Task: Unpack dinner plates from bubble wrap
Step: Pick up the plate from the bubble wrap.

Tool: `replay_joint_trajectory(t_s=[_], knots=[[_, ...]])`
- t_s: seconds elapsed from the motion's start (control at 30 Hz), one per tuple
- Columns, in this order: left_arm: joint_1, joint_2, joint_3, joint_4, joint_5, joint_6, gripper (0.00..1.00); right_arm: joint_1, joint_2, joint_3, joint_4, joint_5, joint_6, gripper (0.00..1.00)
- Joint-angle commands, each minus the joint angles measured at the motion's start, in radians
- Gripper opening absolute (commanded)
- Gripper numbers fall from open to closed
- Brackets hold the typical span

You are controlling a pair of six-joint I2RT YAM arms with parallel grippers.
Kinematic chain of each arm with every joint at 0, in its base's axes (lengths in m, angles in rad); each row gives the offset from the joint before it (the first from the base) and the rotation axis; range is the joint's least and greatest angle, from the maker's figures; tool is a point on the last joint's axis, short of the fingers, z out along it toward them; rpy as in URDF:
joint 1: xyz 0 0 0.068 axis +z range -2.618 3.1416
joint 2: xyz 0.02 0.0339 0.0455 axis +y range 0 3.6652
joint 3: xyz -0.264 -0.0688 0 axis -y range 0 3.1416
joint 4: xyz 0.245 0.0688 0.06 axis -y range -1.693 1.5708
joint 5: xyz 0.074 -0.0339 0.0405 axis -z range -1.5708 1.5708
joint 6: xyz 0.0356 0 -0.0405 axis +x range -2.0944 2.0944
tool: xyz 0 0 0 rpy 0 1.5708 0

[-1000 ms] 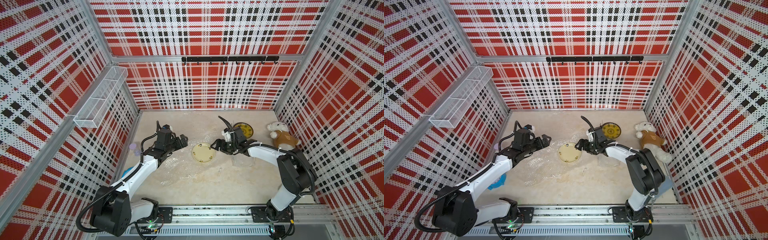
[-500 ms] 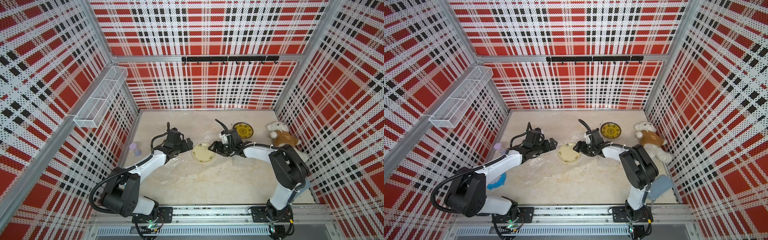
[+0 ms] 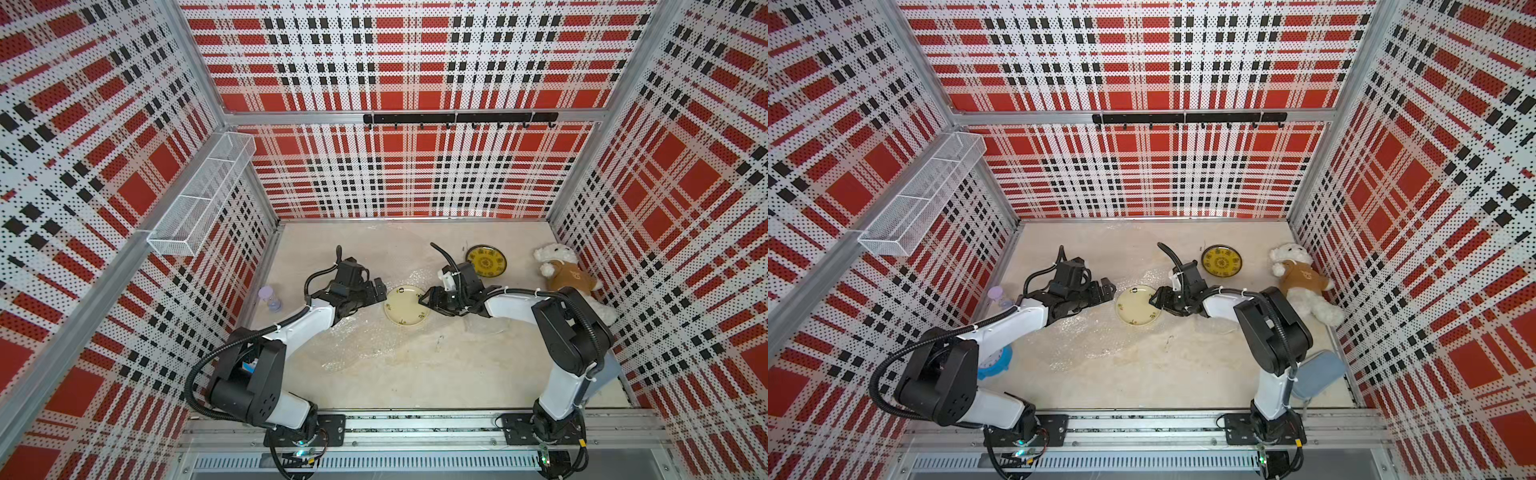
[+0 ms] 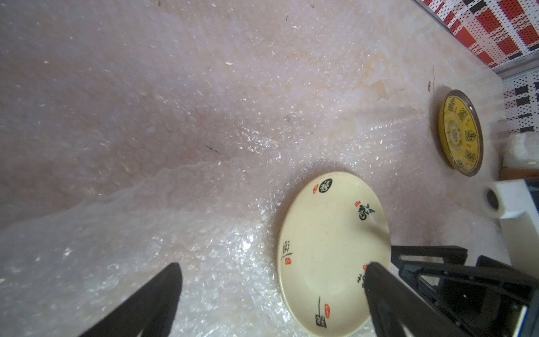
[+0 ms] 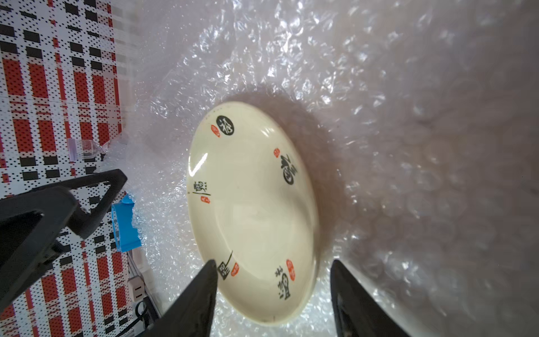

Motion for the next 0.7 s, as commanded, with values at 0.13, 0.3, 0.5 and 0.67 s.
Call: replay_joint_trajectory(t_s=[0.13,0.3,0.5,0.67], knots=[[-0.005,0.016,0.026,0.028,-0.005,-0.008,0.99,0.004,0.009,-0.037,0.107,0.014,0.015,0.47],[-0.005,0.016,0.024,0.029,-0.006,-0.010,0.99,0.005,0.022,-0.039,0.127,0.002,0.018,0.40],[-0.005,0.015,0.024,0.028,-0.008,-0.010,0.99,0.004,0.046,-0.047,0.163,-0.006,0.029,0.36],[-0.006,0.021,0.025,0.028,-0.007,-0.010,0.99,0.005,0.062,-0.067,0.222,-0.009,0.048,0.32]])
